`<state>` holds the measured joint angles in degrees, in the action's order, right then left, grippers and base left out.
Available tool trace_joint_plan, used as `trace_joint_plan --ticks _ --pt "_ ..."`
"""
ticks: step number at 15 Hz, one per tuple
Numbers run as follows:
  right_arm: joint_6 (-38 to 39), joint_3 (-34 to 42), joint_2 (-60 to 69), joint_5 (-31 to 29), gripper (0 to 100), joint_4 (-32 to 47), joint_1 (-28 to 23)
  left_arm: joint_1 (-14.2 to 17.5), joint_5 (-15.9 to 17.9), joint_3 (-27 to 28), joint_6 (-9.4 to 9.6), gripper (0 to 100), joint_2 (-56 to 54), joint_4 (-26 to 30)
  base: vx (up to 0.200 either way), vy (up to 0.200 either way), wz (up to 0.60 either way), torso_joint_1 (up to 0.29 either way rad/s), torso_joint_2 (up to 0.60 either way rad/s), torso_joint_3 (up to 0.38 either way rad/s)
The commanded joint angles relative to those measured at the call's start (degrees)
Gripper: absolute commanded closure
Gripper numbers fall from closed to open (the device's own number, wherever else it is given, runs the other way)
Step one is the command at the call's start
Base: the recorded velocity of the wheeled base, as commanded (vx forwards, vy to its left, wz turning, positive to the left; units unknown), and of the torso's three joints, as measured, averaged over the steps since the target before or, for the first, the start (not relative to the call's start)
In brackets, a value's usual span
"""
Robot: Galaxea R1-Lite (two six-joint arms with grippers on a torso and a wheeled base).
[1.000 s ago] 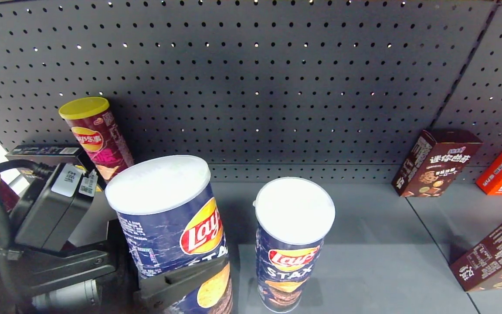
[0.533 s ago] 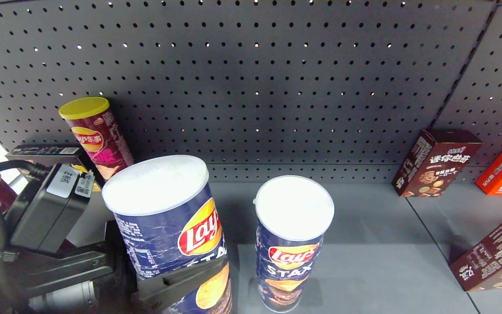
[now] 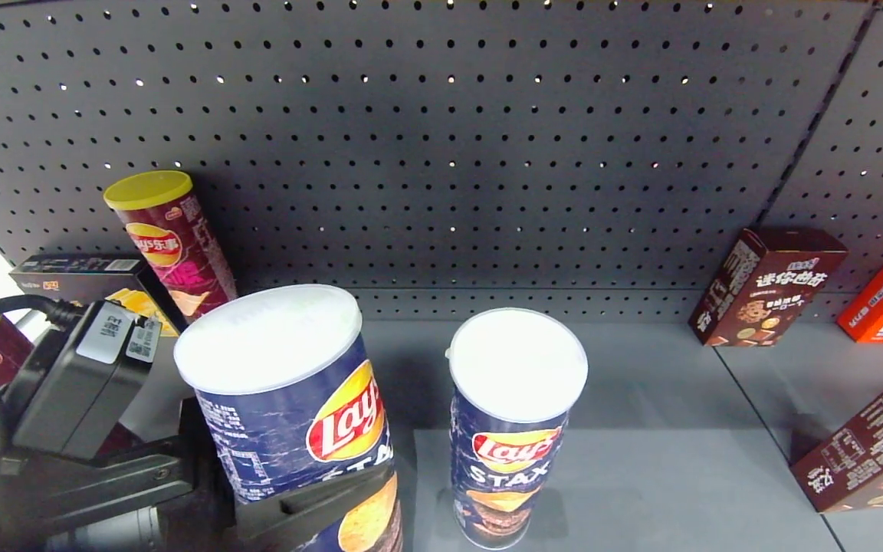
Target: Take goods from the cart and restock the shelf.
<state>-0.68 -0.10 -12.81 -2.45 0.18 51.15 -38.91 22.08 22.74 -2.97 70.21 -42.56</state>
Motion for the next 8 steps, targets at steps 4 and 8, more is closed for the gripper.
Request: trace_joint_plan --ticks 4,8 --pt "-0.2 0.0 12.8 0.1 0 0.0 -7.8 0.0 0.0 -0.1 -0.01 100 -0.2 0.0 0.000 0.000 0.00 0.000 0.00 0.000" --pt "-0.3 0.0 12.8 0.1 0 0.0 -17.3 0.0 0.0 0.0 -0.01 100 -0.2 0.0 0.000 0.000 0.00 0.000 0.00 0.000"
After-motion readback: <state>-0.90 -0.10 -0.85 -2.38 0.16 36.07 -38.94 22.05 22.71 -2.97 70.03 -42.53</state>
